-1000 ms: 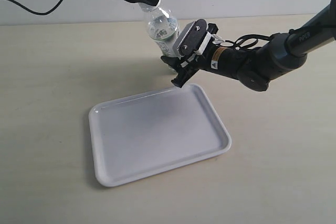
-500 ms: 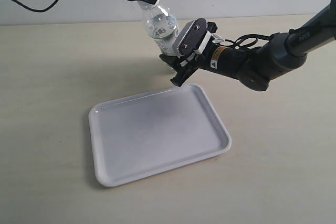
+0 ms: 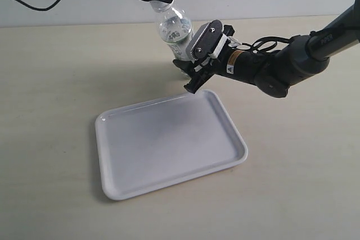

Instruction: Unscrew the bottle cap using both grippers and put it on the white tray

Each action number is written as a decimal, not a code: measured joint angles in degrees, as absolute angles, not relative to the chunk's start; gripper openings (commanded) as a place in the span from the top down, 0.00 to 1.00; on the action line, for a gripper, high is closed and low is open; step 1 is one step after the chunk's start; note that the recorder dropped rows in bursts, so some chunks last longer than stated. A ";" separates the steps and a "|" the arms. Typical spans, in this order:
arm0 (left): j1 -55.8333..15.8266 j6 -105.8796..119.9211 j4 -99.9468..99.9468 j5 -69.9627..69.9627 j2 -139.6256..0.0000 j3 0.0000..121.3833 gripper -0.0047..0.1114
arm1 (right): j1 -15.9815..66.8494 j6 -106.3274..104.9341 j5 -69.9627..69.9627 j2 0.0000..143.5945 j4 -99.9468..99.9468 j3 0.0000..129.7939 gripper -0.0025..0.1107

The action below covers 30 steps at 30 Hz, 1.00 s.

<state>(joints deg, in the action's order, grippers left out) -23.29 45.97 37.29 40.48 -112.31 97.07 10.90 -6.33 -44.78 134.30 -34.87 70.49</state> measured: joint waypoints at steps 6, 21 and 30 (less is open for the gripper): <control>-23.29 48.27 35.35 38.88 -106.81 97.07 0.32 | 10.90 -6.10 -44.69 134.30 -34.87 70.49 0.98; -23.29 76.31 25.88 47.27 -104.94 97.07 0.32 | 10.90 -6.61 -44.69 134.30 -34.87 70.49 0.98; -25.36 84.63 28.15 48.19 -108.54 97.07 0.32 | 10.90 -8.14 -44.69 134.30 -34.87 70.49 0.98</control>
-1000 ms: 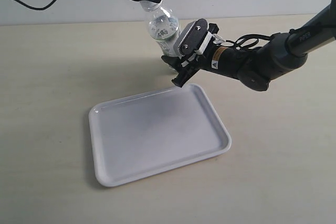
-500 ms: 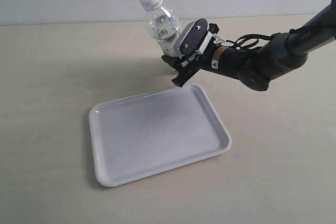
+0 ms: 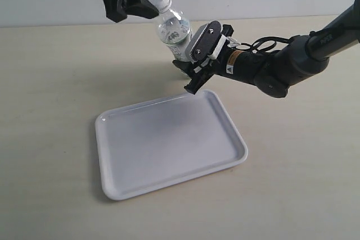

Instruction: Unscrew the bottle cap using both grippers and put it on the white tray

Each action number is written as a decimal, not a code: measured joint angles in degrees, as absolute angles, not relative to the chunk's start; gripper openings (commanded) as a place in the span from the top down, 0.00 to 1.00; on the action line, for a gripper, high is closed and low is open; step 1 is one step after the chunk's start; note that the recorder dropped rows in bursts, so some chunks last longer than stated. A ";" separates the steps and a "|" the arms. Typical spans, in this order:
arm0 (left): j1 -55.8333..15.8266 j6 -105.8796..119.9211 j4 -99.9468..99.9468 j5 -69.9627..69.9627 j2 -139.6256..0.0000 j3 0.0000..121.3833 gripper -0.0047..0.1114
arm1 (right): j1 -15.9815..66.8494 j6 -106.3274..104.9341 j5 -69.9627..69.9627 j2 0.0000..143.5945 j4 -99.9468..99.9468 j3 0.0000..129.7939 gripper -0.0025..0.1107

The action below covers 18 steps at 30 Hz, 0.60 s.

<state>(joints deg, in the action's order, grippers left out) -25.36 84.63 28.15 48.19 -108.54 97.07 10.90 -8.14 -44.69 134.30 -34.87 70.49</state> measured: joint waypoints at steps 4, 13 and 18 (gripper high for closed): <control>-26.38 85.67 27.88 47.75 -109.78 97.07 0.32 | 10.90 -8.37 -44.69 134.30 -34.87 70.49 0.98; -26.62 86.57 27.66 44.31 -109.87 97.07 0.32 | 10.90 -9.49 -44.69 134.30 -34.87 70.49 0.98; -26.62 86.57 27.38 43.76 -110.92 97.07 0.32 | 10.90 -9.49 -44.69 134.30 -34.87 70.49 0.98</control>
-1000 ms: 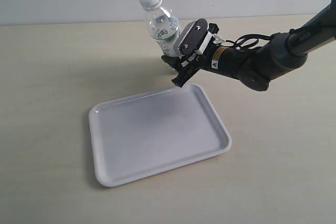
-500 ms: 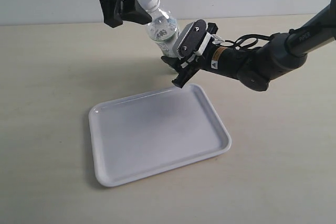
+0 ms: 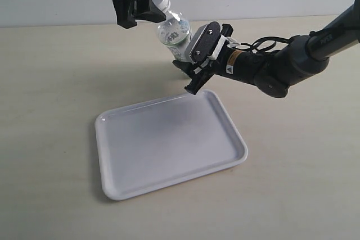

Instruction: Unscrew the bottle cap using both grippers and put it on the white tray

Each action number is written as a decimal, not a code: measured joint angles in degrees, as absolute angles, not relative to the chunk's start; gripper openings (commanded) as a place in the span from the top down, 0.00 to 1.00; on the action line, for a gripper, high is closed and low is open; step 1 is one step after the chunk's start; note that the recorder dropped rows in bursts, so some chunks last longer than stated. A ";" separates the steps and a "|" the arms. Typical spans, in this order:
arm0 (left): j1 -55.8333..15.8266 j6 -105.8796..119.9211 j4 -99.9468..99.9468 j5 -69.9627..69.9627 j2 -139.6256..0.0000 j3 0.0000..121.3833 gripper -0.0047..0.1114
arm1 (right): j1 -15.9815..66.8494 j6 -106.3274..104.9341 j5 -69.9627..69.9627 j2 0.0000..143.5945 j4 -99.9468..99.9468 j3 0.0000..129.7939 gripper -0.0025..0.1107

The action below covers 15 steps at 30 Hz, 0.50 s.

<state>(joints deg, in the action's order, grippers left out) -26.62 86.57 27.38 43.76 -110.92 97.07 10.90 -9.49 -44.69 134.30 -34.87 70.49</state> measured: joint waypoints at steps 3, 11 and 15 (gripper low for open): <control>-26.62 86.57 27.11 43.54 -111.82 97.07 0.32 | 10.90 -9.96 -44.69 134.30 -34.87 70.49 0.98; -26.62 86.57 27.03 42.22 -112.13 97.07 0.33 | 10.90 -10.90 -44.69 134.30 -35.22 70.49 0.98; -26.62 86.35 26.17 42.01 -112.13 97.07 0.41 | 10.90 -11.01 -44.69 134.30 -35.22 70.49 0.98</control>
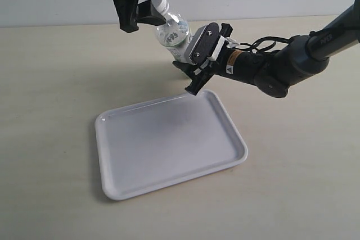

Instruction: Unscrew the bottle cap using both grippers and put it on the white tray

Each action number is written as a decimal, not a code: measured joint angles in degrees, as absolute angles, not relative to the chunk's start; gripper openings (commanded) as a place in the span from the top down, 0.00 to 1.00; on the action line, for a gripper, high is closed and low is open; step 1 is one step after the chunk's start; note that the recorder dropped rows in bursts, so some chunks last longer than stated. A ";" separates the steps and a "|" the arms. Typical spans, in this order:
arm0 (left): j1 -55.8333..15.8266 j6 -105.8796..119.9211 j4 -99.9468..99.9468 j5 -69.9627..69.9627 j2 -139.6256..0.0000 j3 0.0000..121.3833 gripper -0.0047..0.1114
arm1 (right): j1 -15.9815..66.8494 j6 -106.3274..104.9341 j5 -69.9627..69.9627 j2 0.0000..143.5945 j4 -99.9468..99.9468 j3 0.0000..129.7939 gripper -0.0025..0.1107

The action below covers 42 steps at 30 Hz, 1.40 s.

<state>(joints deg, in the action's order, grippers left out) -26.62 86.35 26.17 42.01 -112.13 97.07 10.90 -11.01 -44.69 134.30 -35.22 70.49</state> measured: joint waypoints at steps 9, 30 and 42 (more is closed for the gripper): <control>-26.62 85.47 24.03 42.01 -112.13 97.07 0.44 | 10.90 -11.01 -44.69 134.30 -35.22 70.49 0.98; -26.62 83.96 22.99 43.25 -112.13 97.07 0.96 | 10.90 -11.01 -44.69 134.30 -35.37 70.49 0.98; -26.62 52.54 25.31 44.76 -112.13 97.20 0.96 | 10.90 -11.01 -44.69 134.30 -35.25 70.49 0.98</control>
